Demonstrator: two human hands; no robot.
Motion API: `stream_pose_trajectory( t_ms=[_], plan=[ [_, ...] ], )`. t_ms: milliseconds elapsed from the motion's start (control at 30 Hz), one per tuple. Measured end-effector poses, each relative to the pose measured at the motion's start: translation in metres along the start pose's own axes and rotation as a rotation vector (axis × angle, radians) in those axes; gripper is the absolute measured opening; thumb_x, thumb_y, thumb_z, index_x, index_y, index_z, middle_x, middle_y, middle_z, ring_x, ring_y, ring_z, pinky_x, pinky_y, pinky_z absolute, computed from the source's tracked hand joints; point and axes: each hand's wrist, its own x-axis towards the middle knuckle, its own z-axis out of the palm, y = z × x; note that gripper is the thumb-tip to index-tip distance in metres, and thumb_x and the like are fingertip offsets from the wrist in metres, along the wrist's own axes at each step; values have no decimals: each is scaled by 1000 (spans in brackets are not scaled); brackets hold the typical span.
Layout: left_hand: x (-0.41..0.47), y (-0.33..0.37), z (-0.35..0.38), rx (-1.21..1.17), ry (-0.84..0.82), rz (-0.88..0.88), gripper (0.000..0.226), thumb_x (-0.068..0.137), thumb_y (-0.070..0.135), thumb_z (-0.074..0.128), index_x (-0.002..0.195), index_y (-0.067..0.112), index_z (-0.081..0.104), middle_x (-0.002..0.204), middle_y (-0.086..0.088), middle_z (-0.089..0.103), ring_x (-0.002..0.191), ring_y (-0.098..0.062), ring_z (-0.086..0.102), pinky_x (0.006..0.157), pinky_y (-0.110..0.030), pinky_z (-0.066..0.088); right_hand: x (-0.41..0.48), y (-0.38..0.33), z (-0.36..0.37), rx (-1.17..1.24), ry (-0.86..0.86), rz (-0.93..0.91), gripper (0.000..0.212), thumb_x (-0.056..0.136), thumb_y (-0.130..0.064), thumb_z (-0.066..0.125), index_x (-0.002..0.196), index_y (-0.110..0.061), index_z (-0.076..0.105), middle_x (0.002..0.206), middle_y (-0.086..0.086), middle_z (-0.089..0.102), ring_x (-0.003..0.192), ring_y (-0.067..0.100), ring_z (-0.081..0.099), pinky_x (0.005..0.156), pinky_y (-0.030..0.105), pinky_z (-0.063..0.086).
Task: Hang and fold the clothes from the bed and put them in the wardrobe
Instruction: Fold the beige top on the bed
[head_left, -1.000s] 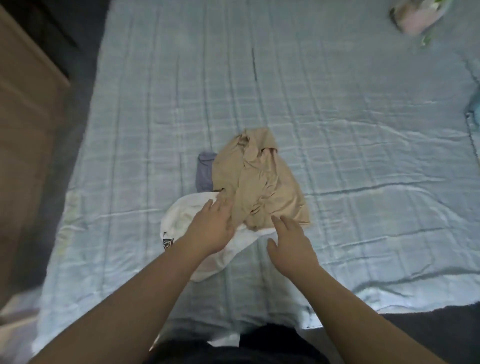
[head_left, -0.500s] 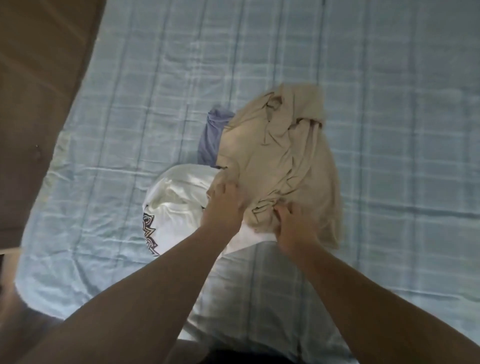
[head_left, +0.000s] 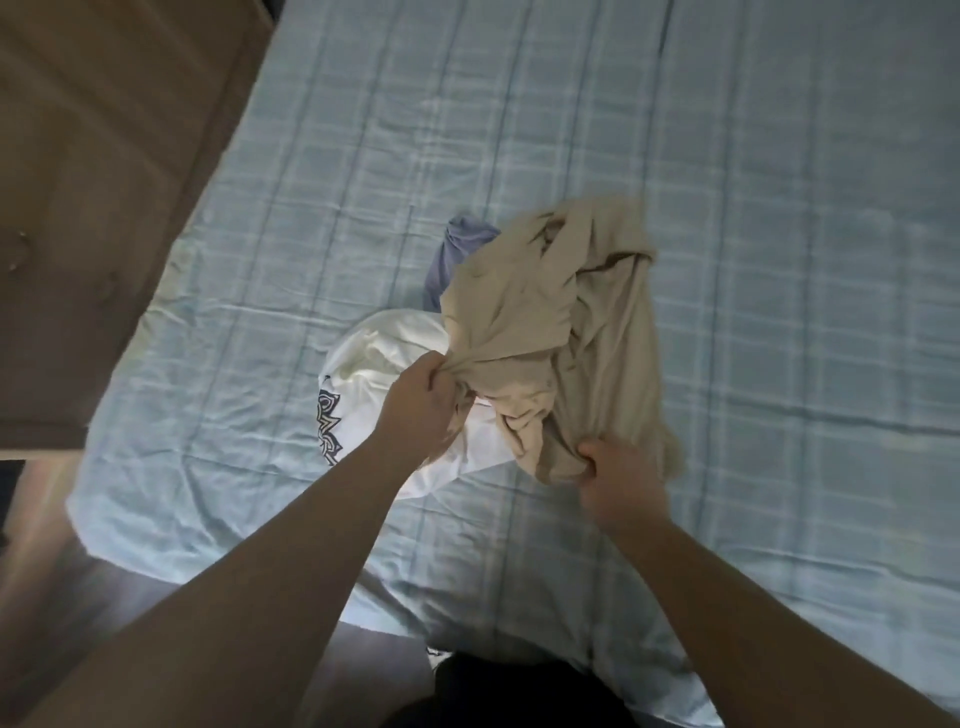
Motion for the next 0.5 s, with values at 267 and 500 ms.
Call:
stream_pose_trajectory(
  t_ms=[267,500],
  plan=[
    [-96,-30,-41,-85,-135,-54,18,89,3,52,93,19,58,61,-1,56,41,-11,46,44,-22,38,-115,-3,21,84,62,-6,26,75,-4,48,90,-18,64,90,1,50,92,28,53,67,33,45],
    [-150,-113,-63,165,-236,-67,31,88,8,56,112,27,55,85,-4,57,77,-26,55,66,-34,38,-180,3,74,-37,5,40,27,80,-3,51,99,-16,64,100,10,54,99,32,50,76,36,45]
  ],
)
